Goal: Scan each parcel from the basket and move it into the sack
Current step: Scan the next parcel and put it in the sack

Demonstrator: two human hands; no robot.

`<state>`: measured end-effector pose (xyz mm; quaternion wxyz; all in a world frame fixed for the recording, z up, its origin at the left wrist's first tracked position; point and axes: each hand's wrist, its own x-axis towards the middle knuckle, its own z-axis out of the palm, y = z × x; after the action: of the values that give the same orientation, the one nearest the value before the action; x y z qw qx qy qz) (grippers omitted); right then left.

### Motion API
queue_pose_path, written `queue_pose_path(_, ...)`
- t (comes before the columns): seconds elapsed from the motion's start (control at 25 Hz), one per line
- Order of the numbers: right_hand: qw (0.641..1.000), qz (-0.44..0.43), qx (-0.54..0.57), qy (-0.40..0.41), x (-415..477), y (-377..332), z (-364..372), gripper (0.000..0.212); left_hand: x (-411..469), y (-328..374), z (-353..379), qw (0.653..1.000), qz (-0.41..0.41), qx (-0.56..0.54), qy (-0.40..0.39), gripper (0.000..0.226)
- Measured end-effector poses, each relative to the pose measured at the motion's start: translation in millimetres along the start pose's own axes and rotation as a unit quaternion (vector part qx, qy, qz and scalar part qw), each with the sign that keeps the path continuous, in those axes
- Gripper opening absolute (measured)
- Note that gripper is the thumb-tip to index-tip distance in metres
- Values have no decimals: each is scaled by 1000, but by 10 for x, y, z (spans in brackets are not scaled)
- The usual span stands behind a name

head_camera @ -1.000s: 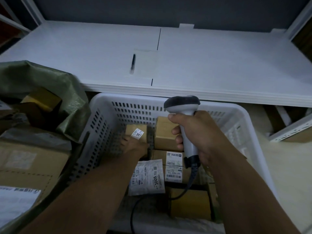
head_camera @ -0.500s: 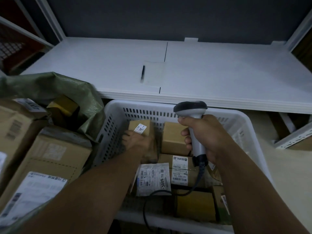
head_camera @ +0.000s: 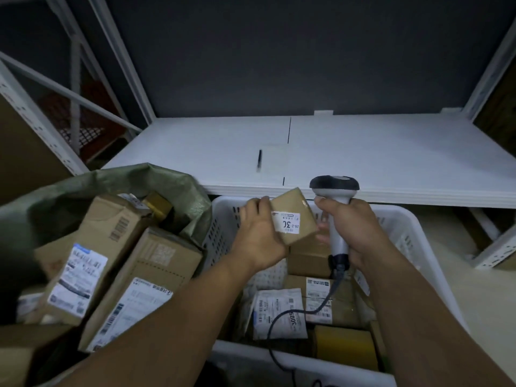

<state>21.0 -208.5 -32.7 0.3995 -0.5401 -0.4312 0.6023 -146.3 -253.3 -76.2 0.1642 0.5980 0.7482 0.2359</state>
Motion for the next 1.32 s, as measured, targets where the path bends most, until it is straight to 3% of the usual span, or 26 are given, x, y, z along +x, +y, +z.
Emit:
queue_pose_path(0.2, 999, 5, 40, 3, -93, -1, 60, 22, -266, 137, -196, 997, 64, -25, 27, 92)
queue_pose_path(0.4, 996, -25, 75, 32, -66, 77, 166, 22, -270, 66, -166, 976, 15, -218, 11, 89)
queue_pose_path(0.48, 995, -33, 78, 49, -28, 118, 181, 22, -233, 45, -141, 938, -7, -345, 34, 83)
queue_pose_path(0.56, 993, -24, 100, 52, -6, 139, 188, 26, -159, 54, -131, 858, -86, -502, 70, 67)
queue_pose_path(0.64, 992, -21, 112, 46, 23, 159, 197, 28, -37, 55, -133, 785, -172, -586, 100, 59)
queue_pose_path(0.84, 991, -63, 114, 38, 38, 181, 278, 26, 76, 90, -124, 748, -289, -588, 105, 28)
queue_pose_path(1.04, 988, -72, 129, 39, 13, 134, 289, 29, 79, 86, -146, 675, -259, -690, 35, 45)
queue_pose_path(1.32, 987, -68, 144, 33, -17, 88, 241, 25, 152, -20, -241, 680, -216, -700, -3, 72)
